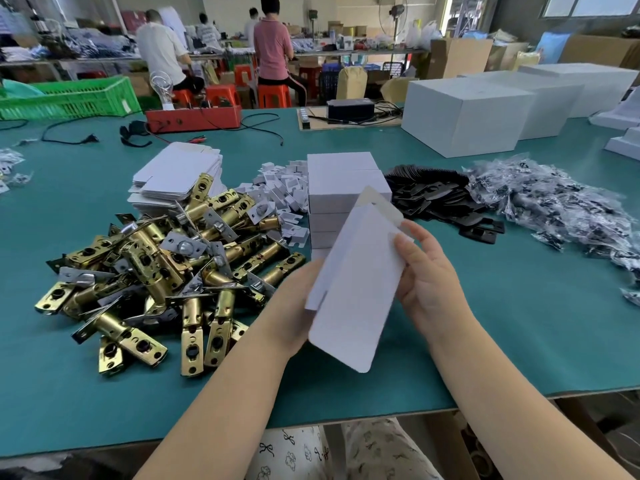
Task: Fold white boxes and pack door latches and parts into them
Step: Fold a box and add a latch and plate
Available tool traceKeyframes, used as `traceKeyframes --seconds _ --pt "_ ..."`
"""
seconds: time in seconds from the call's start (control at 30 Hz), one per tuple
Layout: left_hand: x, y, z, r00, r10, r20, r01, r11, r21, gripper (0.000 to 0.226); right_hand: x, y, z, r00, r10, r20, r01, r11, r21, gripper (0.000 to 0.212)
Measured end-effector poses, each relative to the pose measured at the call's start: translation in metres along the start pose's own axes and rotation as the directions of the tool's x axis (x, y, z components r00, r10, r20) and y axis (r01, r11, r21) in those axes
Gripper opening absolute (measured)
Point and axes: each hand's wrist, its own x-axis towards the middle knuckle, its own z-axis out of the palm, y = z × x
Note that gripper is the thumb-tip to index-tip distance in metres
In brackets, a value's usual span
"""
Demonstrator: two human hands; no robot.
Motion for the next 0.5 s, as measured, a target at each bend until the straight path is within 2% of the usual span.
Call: traceKeyframes --seconds 0.03,0.07,0.1,0.17,0.3,0.4,0.5 --pt "0.008 0.005 0.002 0.963 -0.133 -0.236 0.139 0.99 0.009 0.028 0.001 -0.001 -0.002 0.999 -0.007 -0.045 0.007 1.0 -0.004 0.019" --pt "0.019 0.001 -0.001 0.864 -0.112 -0.491 0.165 0.984 0.066 0.03 0.0 -0.001 -0.004 0.997 -0.008 -0.077 0.008 1.0 -0.008 0.013" --pt "0.014 0.003 -0.001 0.826 -0.057 -0.56 0.114 0.991 0.068 0.03 -0.001 -0.002 -0.004 0.996 -0.007 -0.094 0.006 1.0 -0.013 0.01" --pt "0.015 0.002 0.002 0.841 0.012 -0.541 0.078 0.986 0.144 0.029 -0.004 -0.002 -0.002 0.996 -0.002 -0.09 -0.002 0.999 -0.042 0.007" --pt "0.018 -0.004 0.007 0.839 0.058 -0.542 0.156 0.928 0.34 0.042 -0.009 0.002 0.004 0.999 0.038 -0.039 -0.044 0.983 -0.178 0.002" --pt "0.018 -0.005 0.009 0.779 0.069 -0.623 0.227 0.896 0.382 0.026 -0.01 0.003 0.006 0.999 0.032 -0.026 -0.038 0.966 -0.255 0.003" --pt "0.019 -0.006 0.011 0.772 0.063 -0.633 0.236 0.895 0.378 0.012 -0.009 0.004 0.005 0.999 0.011 -0.042 -0.024 0.947 -0.321 0.01"
